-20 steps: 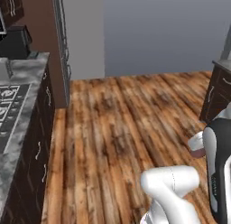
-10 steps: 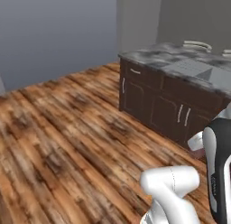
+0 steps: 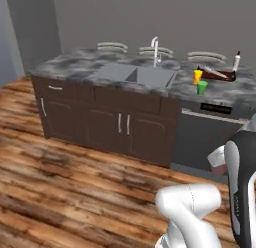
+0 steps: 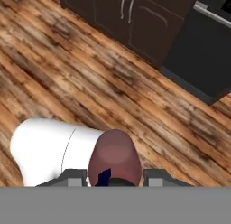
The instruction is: Place the drinks on the dining counter in a tight cluster.
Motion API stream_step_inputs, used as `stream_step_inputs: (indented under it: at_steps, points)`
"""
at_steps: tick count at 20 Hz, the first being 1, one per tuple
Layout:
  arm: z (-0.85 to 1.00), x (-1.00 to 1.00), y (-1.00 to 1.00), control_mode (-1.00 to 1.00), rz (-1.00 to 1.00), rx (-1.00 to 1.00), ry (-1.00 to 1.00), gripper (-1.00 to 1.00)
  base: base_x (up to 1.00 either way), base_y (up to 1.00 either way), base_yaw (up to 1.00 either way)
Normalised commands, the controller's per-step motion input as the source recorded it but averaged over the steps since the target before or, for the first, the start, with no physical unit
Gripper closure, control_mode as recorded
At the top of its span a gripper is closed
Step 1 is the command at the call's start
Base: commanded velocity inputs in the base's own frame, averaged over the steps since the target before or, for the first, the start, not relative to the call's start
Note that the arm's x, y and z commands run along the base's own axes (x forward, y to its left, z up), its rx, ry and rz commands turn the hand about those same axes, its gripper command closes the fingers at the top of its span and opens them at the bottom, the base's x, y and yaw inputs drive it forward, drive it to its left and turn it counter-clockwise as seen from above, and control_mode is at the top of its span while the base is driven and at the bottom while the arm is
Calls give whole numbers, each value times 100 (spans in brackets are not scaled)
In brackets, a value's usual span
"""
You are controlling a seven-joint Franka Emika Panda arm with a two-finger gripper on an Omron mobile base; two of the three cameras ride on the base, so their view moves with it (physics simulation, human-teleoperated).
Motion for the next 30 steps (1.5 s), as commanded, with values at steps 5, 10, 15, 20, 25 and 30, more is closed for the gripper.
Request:
stream_step_inputs:
  at_steps: [5, 10, 15, 20, 25, 30]
  points:
    - [0, 0, 0, 100, 0, 0, 0, 100, 0, -45, -71]
    - [0, 0, 0, 100, 0, 0, 0, 100, 48, -53, -9]
    - [0, 0, 0, 100, 0, 0, 0, 100, 71, -97, 12]
    - [0, 0, 0, 100, 0, 0, 0, 100, 36, -100, 7]
    - [0, 0, 0, 100, 0, 0, 0, 100, 48, -100, 2]
    - [0, 0, 0, 100, 0, 0, 0, 100, 76, -100, 6]
